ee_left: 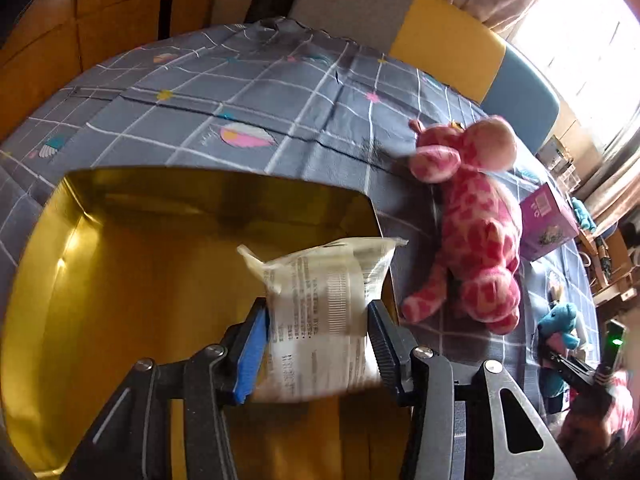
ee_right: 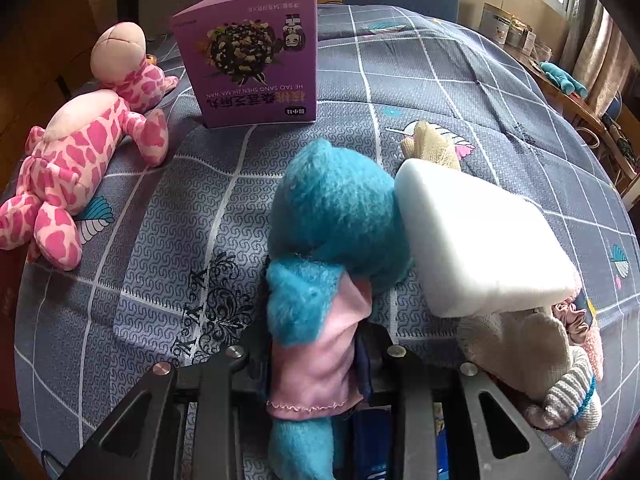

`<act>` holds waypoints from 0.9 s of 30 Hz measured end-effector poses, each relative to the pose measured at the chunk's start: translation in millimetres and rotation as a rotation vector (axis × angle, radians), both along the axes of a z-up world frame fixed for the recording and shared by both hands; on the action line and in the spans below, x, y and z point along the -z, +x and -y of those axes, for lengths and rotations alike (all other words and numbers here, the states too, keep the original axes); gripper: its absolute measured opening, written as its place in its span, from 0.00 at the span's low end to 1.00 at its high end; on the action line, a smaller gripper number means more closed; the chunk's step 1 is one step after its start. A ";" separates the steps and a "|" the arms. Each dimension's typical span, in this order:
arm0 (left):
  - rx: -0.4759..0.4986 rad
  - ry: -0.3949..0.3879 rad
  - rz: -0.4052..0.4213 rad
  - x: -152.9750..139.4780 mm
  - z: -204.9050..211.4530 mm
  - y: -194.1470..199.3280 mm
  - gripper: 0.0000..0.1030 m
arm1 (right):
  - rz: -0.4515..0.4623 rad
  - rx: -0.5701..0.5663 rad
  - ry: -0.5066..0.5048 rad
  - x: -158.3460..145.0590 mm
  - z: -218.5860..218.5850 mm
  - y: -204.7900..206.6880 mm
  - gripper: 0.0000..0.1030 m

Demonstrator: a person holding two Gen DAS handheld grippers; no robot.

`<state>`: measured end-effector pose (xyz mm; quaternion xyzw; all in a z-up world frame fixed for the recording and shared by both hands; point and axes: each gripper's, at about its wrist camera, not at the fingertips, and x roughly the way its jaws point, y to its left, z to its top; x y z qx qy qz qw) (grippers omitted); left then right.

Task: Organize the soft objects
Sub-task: 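Carry the packet into the gold tray and open the left tool while the right holds the doll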

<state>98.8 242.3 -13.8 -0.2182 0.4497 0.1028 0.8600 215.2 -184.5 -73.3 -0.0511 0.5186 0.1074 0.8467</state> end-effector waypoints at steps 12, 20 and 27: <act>-0.081 -0.123 0.041 21.8 35.8 5.3 0.47 | 0.005 0.004 0.006 0.2 2.4 0.0 0.30; -0.053 -0.036 -0.009 17.6 28.0 45.6 0.54 | 0.007 0.005 -0.002 0.7 2.6 0.1 0.30; -0.047 0.014 0.021 3.3 26.5 39.3 0.71 | 0.021 0.005 -0.024 0.2 -2.1 -2.5 0.30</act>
